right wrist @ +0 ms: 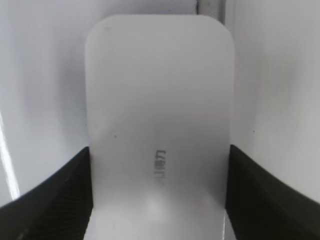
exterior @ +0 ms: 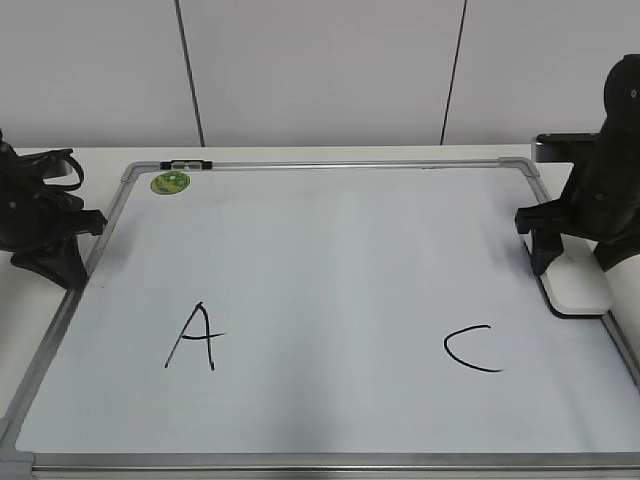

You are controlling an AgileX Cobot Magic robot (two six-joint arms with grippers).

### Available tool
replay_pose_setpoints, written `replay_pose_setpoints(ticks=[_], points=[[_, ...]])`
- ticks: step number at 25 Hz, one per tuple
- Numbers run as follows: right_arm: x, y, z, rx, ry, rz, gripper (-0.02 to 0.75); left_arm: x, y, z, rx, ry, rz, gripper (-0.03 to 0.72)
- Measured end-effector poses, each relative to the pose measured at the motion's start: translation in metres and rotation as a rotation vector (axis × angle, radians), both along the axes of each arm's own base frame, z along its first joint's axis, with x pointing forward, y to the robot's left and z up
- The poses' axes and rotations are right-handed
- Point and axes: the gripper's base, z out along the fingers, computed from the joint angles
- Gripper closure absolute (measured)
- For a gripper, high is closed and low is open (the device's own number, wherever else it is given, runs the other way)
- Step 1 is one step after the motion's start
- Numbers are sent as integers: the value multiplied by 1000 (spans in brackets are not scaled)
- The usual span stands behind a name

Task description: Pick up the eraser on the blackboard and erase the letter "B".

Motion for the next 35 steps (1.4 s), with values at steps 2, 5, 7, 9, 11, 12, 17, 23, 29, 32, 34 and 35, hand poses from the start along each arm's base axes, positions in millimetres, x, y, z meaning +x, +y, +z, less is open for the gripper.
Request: replay_pose_setpoints(ticks=[2, 5, 7, 9, 11, 12, 17, 23, 29, 32, 34, 35], points=[[0, 0, -1, -2, 1, 1, 161, 0, 0, 0, 0, 0, 0, 678], [0, -1, -1, -7, 2, 4, 148, 0, 0, 0, 0, 0, 0, 678], [1, -1, 0, -12, -2, 8, 143, 0, 0, 0, 0, 0, 0, 678], [3, -2, 4, -23, 0, 12, 140, 0, 0, 0, 0, -2, 0, 678], [4, -2, 9, -29, 12, 12, 140, 0, 0, 0, -1, -2, 1, 678], [9, -2, 17, -33, -2, 12, 140, 0, 0, 0, 0, -4, 2, 677], [24, -4, 49, -51, -51, 14, 142, 1, 0, 0, 0, -10, 0, 629], [28, -2, 79, -35, -88, 54, 143, 5, 0, 2, 3, -41, 4, 401], [25, 4, 118, 21, -172, 98, 143, 27, -1, 39, -10, -97, -21, 271], [15, 4, 141, 21, -204, 107, 143, 34, -2, 64, -21, -89, -47, 262], [8, 3, 153, 20, -209, 113, 143, 34, -4, 79, -28, -68, -68, 261], [3, 3, 159, 19, -210, 116, 143, 35, -4, 88, -29, -74, -68, 260]])
